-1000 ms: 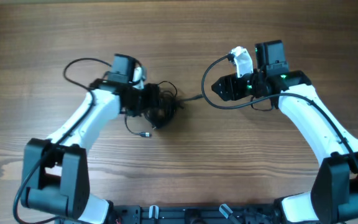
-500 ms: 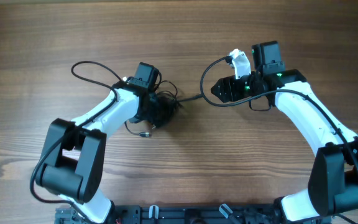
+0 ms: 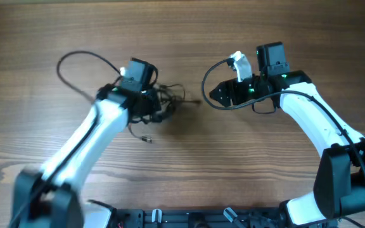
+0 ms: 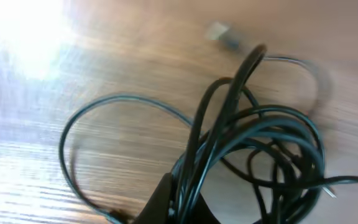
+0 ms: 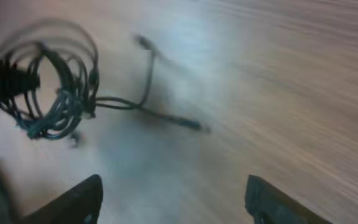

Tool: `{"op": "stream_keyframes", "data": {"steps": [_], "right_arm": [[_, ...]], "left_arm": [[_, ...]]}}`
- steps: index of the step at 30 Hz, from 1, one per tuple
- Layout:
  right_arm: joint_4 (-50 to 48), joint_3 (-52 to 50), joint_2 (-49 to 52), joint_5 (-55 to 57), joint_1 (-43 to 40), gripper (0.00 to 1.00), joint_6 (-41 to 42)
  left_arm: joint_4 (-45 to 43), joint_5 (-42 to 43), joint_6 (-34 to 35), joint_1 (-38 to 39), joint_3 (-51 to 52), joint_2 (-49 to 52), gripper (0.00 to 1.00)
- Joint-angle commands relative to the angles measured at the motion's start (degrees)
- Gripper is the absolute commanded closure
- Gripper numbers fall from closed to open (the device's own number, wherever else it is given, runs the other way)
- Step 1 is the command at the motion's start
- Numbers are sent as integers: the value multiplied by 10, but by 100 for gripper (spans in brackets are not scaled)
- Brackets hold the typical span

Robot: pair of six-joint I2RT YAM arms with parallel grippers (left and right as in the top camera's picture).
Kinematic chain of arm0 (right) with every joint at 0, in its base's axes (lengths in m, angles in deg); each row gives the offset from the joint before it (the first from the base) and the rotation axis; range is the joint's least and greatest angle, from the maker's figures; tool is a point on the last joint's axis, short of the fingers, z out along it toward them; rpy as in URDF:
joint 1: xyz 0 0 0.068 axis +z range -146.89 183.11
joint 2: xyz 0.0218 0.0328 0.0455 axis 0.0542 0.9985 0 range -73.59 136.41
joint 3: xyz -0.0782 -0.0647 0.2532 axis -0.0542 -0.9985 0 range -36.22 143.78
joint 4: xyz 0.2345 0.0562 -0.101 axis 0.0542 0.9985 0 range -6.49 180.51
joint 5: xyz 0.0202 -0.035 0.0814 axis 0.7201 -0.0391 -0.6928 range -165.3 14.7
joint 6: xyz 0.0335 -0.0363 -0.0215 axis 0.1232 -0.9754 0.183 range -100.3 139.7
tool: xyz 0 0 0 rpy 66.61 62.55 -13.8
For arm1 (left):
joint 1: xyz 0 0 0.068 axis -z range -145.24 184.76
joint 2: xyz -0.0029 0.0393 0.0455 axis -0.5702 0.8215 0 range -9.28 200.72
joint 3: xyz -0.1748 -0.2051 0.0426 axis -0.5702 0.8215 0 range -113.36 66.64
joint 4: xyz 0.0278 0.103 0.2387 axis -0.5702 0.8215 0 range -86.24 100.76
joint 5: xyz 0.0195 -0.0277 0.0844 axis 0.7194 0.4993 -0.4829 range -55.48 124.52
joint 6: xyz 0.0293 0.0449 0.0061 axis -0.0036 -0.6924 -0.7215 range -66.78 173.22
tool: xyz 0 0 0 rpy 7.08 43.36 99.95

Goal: Untangle cables

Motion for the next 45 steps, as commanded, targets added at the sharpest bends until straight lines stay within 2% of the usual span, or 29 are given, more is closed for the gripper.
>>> {"op": "stream_keyframes", "data": {"steps": [1, 7, 11, 13, 15, 17, 22, 26, 28, 30, 31, 34, 35, 37, 40, 43, 45], "right_arm": [[6, -6, 9, -214, 2, 26, -108], [-8, -6, 9, -327, 3, 28, -130], [-38, -6, 9, -331, 33, 33, -128], [-72, -6, 9, -292, 66, 39, -111], [-110, -6, 9, -184, 100, 43, -55], [-132, -6, 9, -124, 122, 46, -36], [-155, -5, 9, -119, 134, 64, -7], [-139, -5, 9, -100, 134, 63, -16], [-127, -5, 9, -85, 134, 76, -27], [-123, -5, 9, -85, 133, 94, -24], [-126, -5, 7, -85, 131, 96, -6], [-150, 5, -17, -84, 81, 96, 106], [-171, 5, -35, -66, 43, 96, 167], [-167, 5, -70, 44, -39, 95, 280], [-118, 4, -96, 71, -120, 95, 293], [-56, 4, -100, 118, -158, 95, 293], [-15, 4, -100, 140, -168, 95, 290]], "left_arm": [[-2, 81, -121, -2, -17, -96, 96], [-2, 82, -120, -2, -16, -123, 96], [-2, 82, -120, -2, -16, -123, 96], [-1, 81, -120, -2, -16, -123, 96], [-2, 82, -120, -2, -16, -123, 96], [-1, 82, -120, -2, -16, -123, 96], [-2, 82, -133, -2, -16, -123, 96], [-2, 82, -133, -2, -16, -123, 96], [-5, 82, -128, -2, -16, -123, 96], [-11, 82, -115, -2, -16, -123, 96], [-13, 82, -115, -2, -16, -123, 96], [8, 82, -115, -2, -16, -123, 96], [17, 82, -116, -2, -16, -123, 96], [35, 81, -115, -2, -16, -123, 96], [31, 81, -110, -2, -16, -123, 96], [17, 53, -59, -3, -16, -123, 96], [5, 45, -51, -3, -16, -123, 96]]}}
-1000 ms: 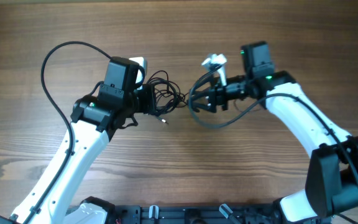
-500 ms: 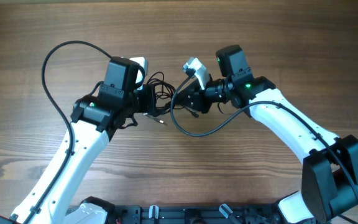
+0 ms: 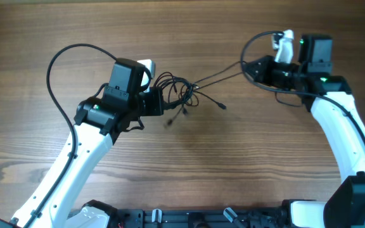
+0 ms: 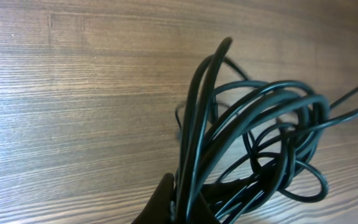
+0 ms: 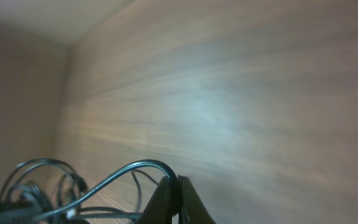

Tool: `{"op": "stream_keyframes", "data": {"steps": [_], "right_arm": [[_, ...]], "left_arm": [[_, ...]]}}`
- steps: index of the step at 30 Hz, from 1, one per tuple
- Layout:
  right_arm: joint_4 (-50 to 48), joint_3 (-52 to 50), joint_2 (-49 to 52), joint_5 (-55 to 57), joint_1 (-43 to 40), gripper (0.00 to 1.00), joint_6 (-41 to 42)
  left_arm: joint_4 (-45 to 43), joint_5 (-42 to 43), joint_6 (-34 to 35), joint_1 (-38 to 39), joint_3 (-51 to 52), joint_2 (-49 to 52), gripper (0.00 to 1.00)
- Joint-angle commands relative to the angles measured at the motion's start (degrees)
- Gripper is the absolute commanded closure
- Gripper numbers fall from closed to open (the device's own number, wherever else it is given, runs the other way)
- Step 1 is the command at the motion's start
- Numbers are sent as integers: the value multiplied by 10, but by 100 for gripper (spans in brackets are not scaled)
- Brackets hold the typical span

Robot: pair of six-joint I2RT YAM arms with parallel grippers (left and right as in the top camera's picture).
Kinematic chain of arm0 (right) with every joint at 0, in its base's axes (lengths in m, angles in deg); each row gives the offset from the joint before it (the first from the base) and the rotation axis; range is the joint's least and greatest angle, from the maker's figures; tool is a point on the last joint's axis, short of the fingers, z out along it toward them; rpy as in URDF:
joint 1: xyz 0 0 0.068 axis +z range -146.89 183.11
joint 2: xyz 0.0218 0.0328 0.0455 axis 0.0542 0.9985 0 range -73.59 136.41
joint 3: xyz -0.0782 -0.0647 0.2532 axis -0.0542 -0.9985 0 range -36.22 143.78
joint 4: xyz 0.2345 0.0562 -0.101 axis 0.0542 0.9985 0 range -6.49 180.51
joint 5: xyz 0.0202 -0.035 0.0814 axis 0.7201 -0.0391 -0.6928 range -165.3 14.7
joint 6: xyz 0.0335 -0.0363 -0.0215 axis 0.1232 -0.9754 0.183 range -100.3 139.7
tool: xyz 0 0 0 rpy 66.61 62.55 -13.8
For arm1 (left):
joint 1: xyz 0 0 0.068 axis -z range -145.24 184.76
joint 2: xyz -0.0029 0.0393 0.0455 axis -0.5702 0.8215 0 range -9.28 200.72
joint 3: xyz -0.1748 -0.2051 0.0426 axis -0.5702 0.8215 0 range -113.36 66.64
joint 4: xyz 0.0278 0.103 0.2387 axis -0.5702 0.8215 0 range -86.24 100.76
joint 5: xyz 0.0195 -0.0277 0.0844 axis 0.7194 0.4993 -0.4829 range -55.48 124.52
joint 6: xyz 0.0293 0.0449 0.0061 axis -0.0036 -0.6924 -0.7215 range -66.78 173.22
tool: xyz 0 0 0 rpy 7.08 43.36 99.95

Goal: Untangle cables

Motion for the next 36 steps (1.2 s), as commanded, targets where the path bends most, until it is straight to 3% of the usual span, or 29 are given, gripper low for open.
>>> {"op": "stream_keyframes", "data": {"steps": [1, 4, 6, 7, 8, 10, 11, 14, 20, 31, 36], "right_arm": [[36, 7, -7, 138, -42, 94, -2], [39, 7, -7, 119, -41, 69, -27], [32, 7, -7, 55, -40, 62, -85], [23, 7, -7, -39, -34, 57, -180], [22, 7, -7, -137, -25, 45, -277], [21, 7, -7, -258, 4, 23, -380], [21, 7, -6, -261, 22, 21, -402], [21, 7, -1, -216, 85, 21, -453], [26, 6, 28, -113, 186, 29, -463], [45, 5, 67, -104, 226, 39, -463], [56, 5, 67, -107, 231, 50, -462]], "left_arm": [[-1, -63, 33, -13, -4, 0, 96], [-7, -60, 32, -13, -4, 0, 96], [-7, -33, -10, -13, -4, 0, 96], [-6, -12, -45, -13, -4, 0, 96], [-7, 9, -81, -13, -4, 0, 96], [-7, 62, -147, -13, -4, 0, 96], [-7, 98, -186, -13, -4, 0, 96], [-6, 169, -262, -13, -4, 0, 96], [-8, 168, -262, -13, -4, 0, 96], [-20, 158, -260, -13, -4, -1, 96], [-29, 158, -238, -14, -4, -1, 96]]}}
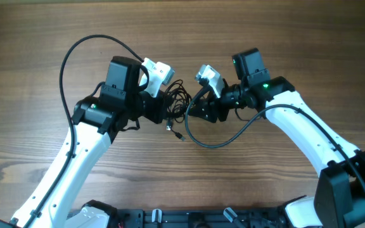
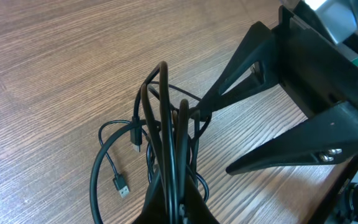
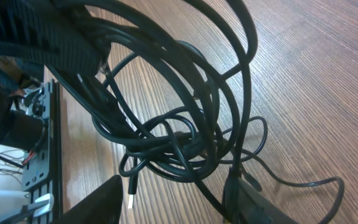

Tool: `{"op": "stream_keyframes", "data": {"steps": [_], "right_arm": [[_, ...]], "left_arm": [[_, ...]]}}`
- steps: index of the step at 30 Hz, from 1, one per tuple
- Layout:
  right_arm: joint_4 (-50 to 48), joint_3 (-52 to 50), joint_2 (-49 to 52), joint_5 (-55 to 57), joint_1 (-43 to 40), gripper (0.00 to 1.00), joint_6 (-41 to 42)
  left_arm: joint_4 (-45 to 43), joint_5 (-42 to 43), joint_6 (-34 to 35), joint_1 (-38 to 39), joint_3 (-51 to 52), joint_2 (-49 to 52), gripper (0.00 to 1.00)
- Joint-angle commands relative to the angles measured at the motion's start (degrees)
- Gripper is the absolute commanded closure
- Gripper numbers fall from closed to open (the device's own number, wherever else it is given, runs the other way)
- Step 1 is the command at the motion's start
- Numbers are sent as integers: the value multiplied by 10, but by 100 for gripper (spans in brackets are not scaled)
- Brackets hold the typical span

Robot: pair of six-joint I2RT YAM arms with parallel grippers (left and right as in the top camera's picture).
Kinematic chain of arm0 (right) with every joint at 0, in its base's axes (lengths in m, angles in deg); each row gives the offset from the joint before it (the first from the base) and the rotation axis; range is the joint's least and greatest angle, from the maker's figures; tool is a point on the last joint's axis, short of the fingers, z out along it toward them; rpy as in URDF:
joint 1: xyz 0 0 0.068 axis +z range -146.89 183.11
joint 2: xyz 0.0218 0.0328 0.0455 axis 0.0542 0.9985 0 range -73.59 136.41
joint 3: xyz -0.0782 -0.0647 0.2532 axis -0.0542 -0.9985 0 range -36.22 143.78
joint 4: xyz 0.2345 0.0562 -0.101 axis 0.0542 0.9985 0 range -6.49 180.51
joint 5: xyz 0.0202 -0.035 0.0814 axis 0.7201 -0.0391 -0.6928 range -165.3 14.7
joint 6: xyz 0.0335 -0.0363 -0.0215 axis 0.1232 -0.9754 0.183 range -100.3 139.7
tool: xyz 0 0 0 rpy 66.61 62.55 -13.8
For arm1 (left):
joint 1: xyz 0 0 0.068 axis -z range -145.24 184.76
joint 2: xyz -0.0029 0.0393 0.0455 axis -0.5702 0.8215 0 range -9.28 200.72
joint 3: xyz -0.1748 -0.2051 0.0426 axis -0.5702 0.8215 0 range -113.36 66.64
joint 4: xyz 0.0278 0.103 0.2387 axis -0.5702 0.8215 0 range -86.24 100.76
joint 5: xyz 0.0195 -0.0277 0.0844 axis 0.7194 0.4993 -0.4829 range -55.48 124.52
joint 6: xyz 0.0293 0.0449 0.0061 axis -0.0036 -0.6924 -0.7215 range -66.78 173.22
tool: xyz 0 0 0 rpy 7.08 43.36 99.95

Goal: Untangle cables

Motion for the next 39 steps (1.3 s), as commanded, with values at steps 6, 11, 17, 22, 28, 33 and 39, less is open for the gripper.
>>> {"op": "stream_keyframes", "data": {"steps": [6, 11, 17, 22, 28, 33, 39], "right_arm": [[13, 5, 10, 66, 35, 65, -9], [-45, 5, 10, 68, 35, 95, 91], [-92, 59, -31, 67, -27, 95, 225], [-80, 61, -133, 78, -165, 95, 264], [44, 61, -164, 93, -244, 95, 272], [58, 34, -162, 75, -207, 83, 252], [56, 34, -150, 36, -103, 32, 70]], "left_arm": [[-42, 43, 79, -53, -4, -1, 96], [-38, 100, 79, -65, -4, -1, 96], [30, 61, 79, -65, -4, -1, 96], [35, -73, 150, -65, -4, -1, 96], [-26, -150, 294, -64, -4, -1, 96], [-67, -37, 259, -64, -4, -1, 96], [-64, 136, 70, -64, -4, -1, 96]]}}
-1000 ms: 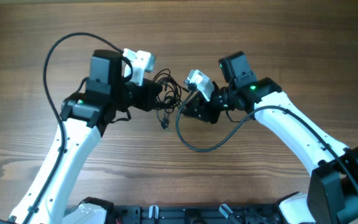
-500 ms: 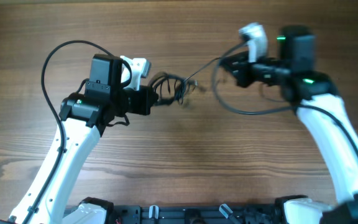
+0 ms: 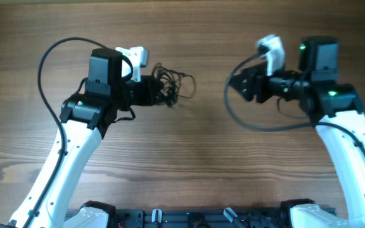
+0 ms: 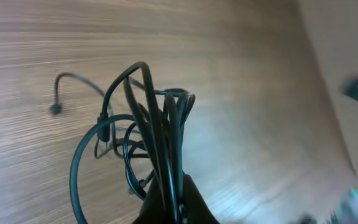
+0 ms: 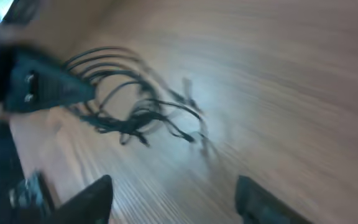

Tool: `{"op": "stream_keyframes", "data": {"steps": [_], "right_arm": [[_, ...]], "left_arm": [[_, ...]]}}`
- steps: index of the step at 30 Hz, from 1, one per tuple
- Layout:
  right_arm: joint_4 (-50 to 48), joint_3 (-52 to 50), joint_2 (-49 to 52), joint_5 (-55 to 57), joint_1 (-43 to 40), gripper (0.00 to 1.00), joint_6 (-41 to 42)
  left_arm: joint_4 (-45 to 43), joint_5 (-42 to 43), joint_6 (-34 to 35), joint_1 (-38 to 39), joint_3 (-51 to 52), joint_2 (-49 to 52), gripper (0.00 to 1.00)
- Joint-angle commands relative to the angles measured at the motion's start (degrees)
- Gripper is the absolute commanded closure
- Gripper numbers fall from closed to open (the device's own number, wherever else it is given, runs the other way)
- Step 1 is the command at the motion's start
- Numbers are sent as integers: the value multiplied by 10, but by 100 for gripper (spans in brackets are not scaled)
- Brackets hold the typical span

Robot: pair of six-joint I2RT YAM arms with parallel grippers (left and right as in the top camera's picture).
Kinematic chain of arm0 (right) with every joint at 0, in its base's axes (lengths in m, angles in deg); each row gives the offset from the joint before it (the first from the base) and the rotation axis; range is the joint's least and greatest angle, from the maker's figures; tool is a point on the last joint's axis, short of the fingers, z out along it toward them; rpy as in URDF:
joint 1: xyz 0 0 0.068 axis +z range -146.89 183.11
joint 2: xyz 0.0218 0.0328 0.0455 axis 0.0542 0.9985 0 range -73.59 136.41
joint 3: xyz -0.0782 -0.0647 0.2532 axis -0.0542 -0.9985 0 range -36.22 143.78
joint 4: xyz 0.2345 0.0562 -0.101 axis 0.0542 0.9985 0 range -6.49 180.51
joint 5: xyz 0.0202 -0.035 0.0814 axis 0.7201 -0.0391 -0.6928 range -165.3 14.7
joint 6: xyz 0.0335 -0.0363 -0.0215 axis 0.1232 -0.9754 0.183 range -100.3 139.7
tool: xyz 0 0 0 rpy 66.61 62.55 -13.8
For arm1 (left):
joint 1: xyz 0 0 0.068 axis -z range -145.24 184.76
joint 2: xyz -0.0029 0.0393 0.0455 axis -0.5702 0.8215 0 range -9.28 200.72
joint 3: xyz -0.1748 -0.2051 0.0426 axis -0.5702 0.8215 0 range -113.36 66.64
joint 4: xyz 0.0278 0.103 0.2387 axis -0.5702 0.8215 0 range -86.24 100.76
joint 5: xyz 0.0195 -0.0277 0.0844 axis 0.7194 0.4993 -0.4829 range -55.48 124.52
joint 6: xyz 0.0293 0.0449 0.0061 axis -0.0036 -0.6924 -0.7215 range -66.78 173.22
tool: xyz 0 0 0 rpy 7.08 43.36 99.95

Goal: Untangle cables

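A tangled bundle of thin black cables point(image 3: 173, 85) sticks out rightward from my left gripper point(image 3: 152, 92), which is shut on it at the upper left of centre. In the left wrist view the loops point(image 4: 148, 118) rise from the closed jaws of that gripper point(image 4: 173, 202), and one loose end curls off to the left. My right gripper point(image 3: 233, 85) is a good way right of the bundle, open and empty. Its wrist view is blurred, showing the bundle point(image 5: 126, 102) far ahead of the spread gripper point(image 5: 176, 196).
The wooden table point(image 3: 189, 164) lies bare between the two arms. Each arm carries its own thick black cable loop, one arching over the left arm point(image 3: 49, 63) and one sagging below the right gripper point(image 3: 233, 117).
My right gripper was open right up against the bundle beside the left gripper; now it is well off to the right, open and empty. The left gripper has shifted slightly left, holding the bundle.
My left gripper held the bundle throughout. At first the right gripper was open to the right of it. Then it was shut on a strand stretched far to the right. Then it was open against the bundle, and now it is apart and empty.
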Motion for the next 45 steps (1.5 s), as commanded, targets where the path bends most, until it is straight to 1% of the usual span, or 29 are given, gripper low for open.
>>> {"op": "stream_keyframes", "data": {"steps": [1, 3, 6, 10, 11, 15, 16, 17, 18, 21, 23, 25, 26, 28, 29, 30, 32, 35, 37, 38, 39, 40, 41, 42, 43, 44, 45], "right_arm": [[-5, -6, 22, -8, 49, 31, -106], [-9, -6, 48, -8, 65, 31, -136], [-21, -6, 106, -17, 72, 31, -137], [-22, -6, 175, -83, 72, 37, -137], [-22, -6, 191, -109, 72, 40, -137], [-23, -6, 208, -177, 72, 59, -137], [-26, -6, 208, -195, 72, 68, -137], [-29, -6, 208, -211, 72, 83, -137], [-30, -6, 208, -213, 72, 95, -135], [-29, -3, 204, -215, 72, 95, -101], [-35, 1, 191, -246, 72, 96, -98], [-67, 2, 167, -271, 72, 95, -70], [-96, 2, 153, -261, 72, 95, -43], [-159, 2, 125, -200, 72, 95, 17], [-181, 2, 115, -168, 71, 95, 39], [-214, 2, 93, -106, 64, 95, 68], [-222, 2, 60, -2, 47, 95, 94], [-174, 2, 1, 199, -2, 95, 141], [-132, 2, -28, 286, -33, 95, 164], [-110, 2, -38, 309, -48, 95, 166], [-87, 2, -45, 301, -60, 95, 161], [-62, 2, -45, 252, -64, 95, 143], [-48, 1, -42, 199, -63, 93, 110], [-35, -2, -35, 118, -57, 80, 54], [-30, -5, -25, 50, -49, 71, 14], [-30, -5, -8, 3, -37, 60, -7], [-32, -5, 8, -13, -26, 53, -14]], "left_arm": [[-2, 118, -103, -1, -3, -1, 96], [-2, 125, -106, -1, -3, -1, 96], [-2, 125, -106, -1, -3, -1, 96], [-3, 127, -106, -1, -3, -1, 96], [-3, 126, -106, -1, -3, -1, 96], [-6, 131, -101, -1, -3, -1, 96], [-6, 142, -101, -1, -3, -1, 96], [-6, 148, -99, -1, -3, -1, 96], [-7, 148, -96, -1, -3, -1, 96], [-7, 147, -64, -1, -3, -1, 96], [-11, 144, -28, 1, -2, 3, 96], [-19, 132, 19, 10, -2, 17, 96], [-29, 130, 43, 21, -2, 30, 96], [-53, 130, 80, 49, -2, 59, 96], [-61, 130, 82, 63, -2, 73, 96], [-63, 126, 82, 86, -2, 94, 96], [-56, 106, 98, 100, -2, 116, 96], [-27, 9, 169, 73, -2, 116, 96], [-26, -2, 189, 37, -2, 115, 96], [-28, -1, 204, 14, -2, 115, 96], [-31, 1, 223, -9, -2, 115, 96], [-42, 25, 220, -29, -2, 115, 96], [-62, 73, 180, -38, -2, 115, 96], [-82, 136, 121, -41, -2, 115, 96], [-94, 186, 71, -41, -2, 115, 96], [-94, 211, 36, -39, -2, 115, 96], [-86, 216, 15, -37, -2, 115, 96]]}}
